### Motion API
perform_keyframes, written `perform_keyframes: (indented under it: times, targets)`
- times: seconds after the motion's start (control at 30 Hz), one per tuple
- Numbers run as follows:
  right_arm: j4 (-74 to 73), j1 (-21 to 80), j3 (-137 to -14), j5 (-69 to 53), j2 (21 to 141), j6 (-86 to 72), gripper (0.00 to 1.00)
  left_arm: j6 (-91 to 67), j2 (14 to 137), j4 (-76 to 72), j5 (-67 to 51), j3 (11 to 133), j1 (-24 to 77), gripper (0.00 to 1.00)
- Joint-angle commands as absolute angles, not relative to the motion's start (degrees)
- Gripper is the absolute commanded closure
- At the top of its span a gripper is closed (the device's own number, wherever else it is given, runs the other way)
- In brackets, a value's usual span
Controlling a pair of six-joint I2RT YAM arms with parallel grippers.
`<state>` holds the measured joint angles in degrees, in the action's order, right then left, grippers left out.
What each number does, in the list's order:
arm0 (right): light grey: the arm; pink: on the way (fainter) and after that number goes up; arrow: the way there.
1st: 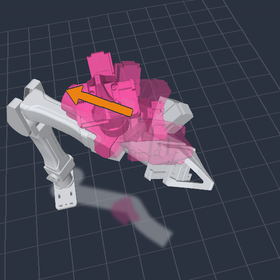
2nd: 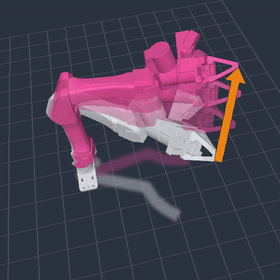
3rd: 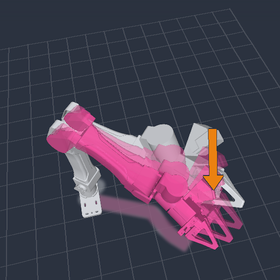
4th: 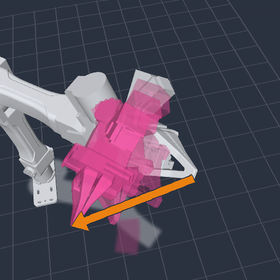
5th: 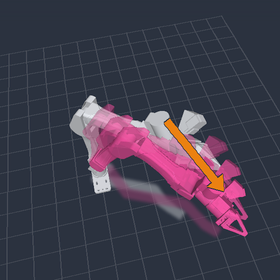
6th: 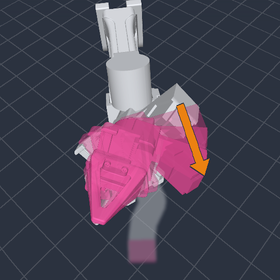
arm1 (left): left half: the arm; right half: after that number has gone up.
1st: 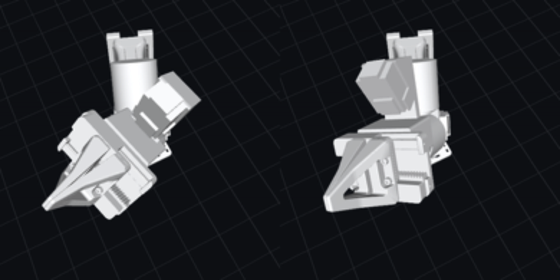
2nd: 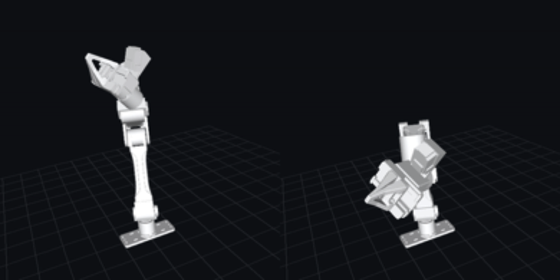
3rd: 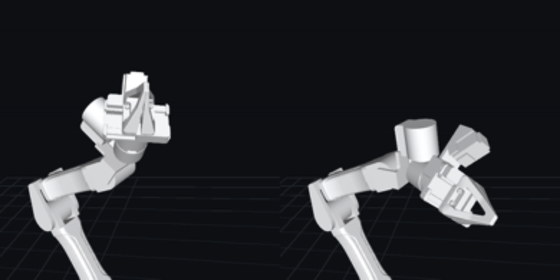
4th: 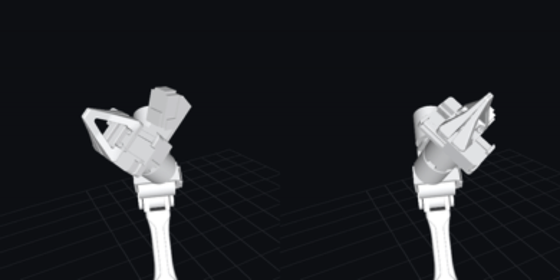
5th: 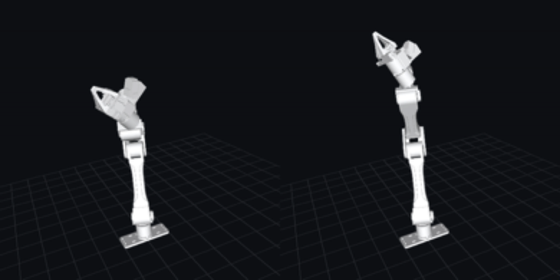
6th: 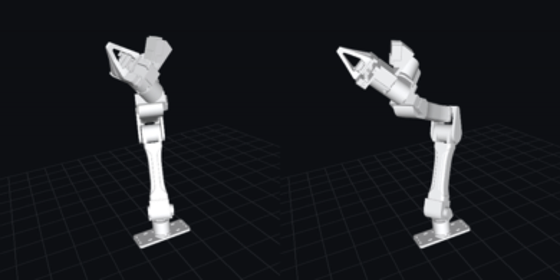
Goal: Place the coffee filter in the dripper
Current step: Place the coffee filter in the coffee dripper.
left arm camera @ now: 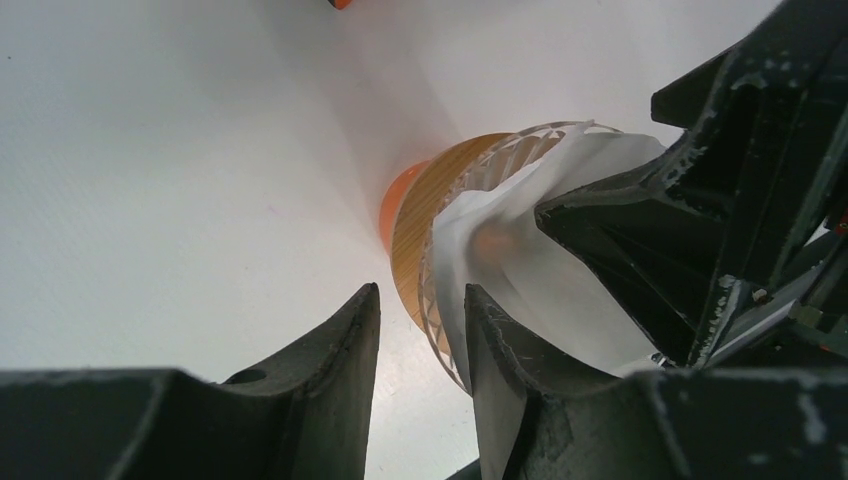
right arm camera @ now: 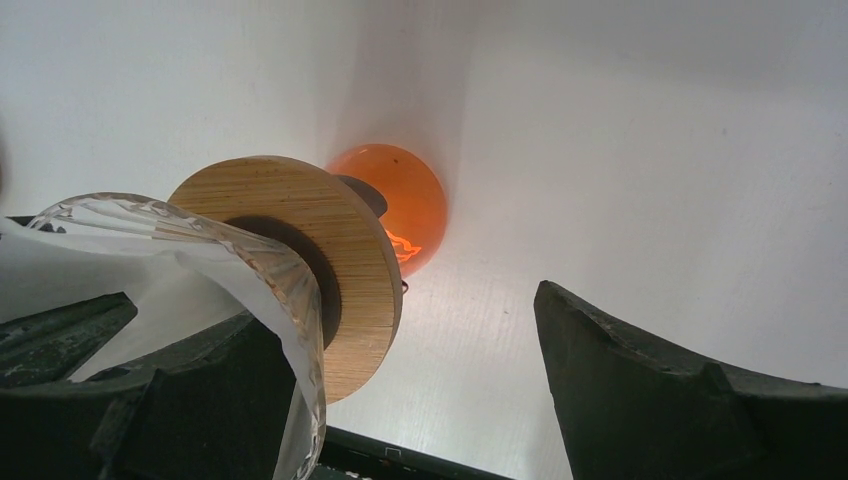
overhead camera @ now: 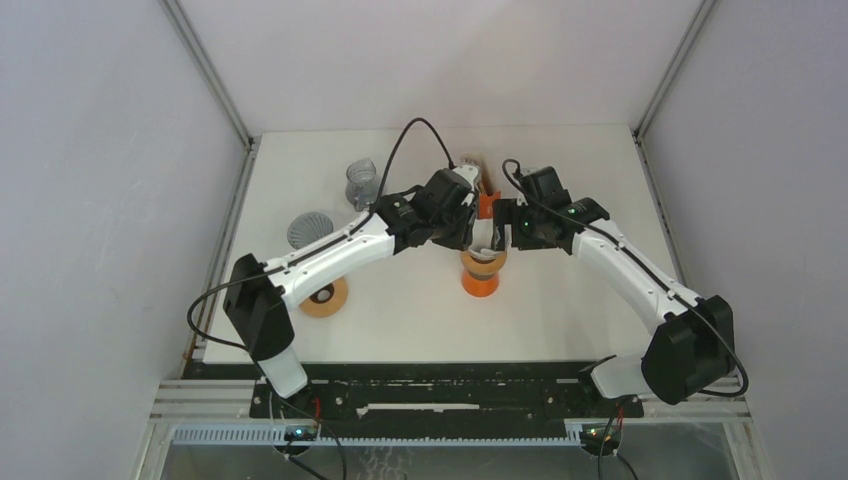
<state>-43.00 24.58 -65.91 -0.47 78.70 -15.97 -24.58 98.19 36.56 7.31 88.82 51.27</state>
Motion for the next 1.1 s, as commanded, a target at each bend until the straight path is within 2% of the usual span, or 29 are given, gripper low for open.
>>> perform_keyframes:
  times: [0.0, 1.07]
  targets:
    - [-41.6, 25.1, -65.7, 1.0, 79.0, -16.0, 0.10, -25.0, 97.6, 36.7, 7.2, 87.1, 52.0, 0.59]
    - [-38.4, 23.5, -66.6, -6.3, 72.4, -16.7, 0.09, -24.1, 97.0, 37.0, 9.1, 89.7, 52.1, 0.58]
